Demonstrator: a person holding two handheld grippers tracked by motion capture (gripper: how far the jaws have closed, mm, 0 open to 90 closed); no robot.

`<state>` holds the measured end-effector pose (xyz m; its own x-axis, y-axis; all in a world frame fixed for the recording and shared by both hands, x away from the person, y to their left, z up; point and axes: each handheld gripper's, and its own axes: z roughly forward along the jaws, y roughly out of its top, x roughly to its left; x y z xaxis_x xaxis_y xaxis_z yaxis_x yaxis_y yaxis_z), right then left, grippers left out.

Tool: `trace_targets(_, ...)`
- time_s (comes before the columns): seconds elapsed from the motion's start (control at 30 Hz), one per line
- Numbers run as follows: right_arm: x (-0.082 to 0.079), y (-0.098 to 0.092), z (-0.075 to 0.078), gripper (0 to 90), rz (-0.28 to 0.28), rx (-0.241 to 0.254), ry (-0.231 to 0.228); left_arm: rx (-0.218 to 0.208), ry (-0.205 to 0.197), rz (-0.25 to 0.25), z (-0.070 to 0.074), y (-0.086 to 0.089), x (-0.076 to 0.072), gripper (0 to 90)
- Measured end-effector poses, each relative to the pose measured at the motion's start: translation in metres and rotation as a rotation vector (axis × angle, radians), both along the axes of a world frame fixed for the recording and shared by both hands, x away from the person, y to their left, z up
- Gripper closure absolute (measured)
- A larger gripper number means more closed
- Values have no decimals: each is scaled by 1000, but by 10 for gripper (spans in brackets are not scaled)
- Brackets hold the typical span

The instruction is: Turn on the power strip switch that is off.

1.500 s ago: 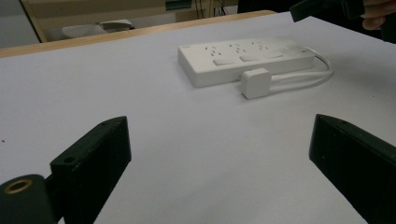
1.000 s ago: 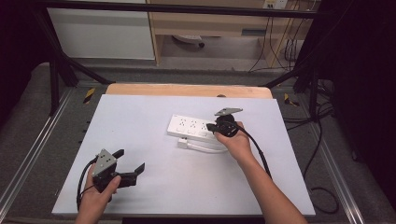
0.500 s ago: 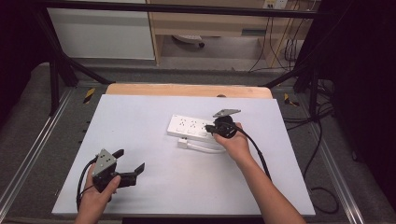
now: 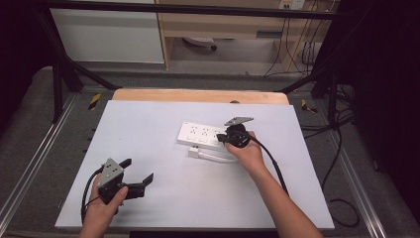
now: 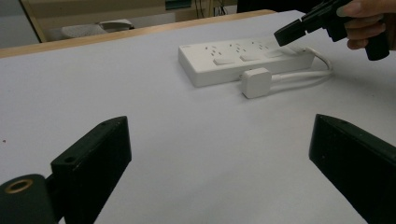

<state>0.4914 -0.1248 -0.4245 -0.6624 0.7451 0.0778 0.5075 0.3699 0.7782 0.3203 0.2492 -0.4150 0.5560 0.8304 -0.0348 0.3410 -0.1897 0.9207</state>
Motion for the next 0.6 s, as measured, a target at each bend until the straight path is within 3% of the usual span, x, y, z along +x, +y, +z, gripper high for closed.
trace_targets(0.6, -2, 2, -4, 900, 7, -18, 0, 1, -1, 0, 0, 0, 0, 58)
